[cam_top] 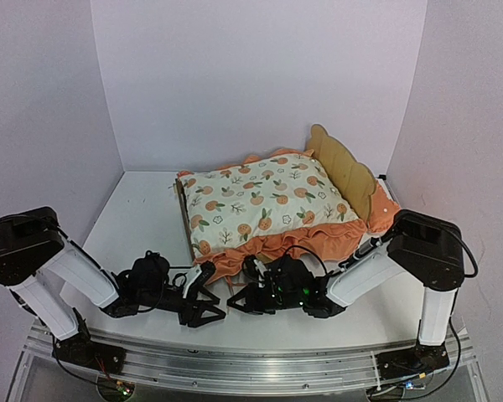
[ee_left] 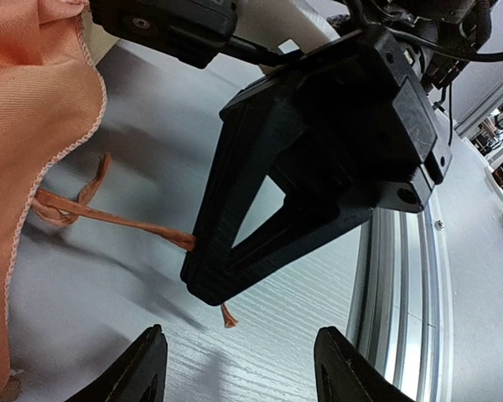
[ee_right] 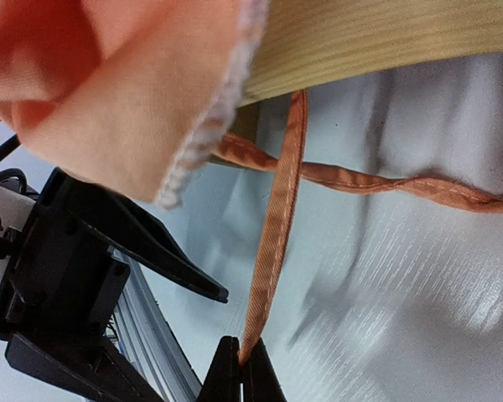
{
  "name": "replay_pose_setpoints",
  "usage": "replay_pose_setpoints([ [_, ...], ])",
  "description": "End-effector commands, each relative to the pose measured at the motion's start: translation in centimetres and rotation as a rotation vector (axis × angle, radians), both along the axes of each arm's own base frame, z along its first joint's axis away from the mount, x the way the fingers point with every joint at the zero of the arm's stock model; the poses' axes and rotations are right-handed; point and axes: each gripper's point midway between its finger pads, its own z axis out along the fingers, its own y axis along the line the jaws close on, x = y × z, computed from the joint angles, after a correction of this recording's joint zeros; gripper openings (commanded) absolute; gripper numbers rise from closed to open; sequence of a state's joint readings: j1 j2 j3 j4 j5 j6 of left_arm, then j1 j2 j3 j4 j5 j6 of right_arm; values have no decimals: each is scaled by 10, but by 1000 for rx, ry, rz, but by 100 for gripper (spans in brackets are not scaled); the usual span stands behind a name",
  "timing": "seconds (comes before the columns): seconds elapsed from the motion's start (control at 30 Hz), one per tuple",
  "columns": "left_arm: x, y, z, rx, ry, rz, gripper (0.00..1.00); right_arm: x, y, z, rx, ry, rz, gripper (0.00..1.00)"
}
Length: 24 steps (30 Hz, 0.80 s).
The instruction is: Set up the pet bed
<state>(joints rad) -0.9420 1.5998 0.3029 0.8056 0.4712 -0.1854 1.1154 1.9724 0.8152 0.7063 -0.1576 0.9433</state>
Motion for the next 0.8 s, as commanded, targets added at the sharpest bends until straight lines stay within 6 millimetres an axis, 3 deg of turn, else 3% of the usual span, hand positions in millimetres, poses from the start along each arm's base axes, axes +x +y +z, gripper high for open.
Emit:
replay_pose_setpoints([
  [0.0,14,-3,-5,-8,10,71,58,2,4,18,79,-18,-24,0],
  [0.3,15,-13,-14,12,-47,46,45,-3,3,23,86,-28,-11,0],
  [0.53,10,-19,-24,25,-25,37,43,-4,3,27,95,-34,-7,0],
  [0.63,14,-20,-27,34,-24,59,33,-6,5,29,102,-38,7,0],
  [0.77,17,-22,-24,28,-35,70,30,-6,3,27,97,-37,4,0],
])
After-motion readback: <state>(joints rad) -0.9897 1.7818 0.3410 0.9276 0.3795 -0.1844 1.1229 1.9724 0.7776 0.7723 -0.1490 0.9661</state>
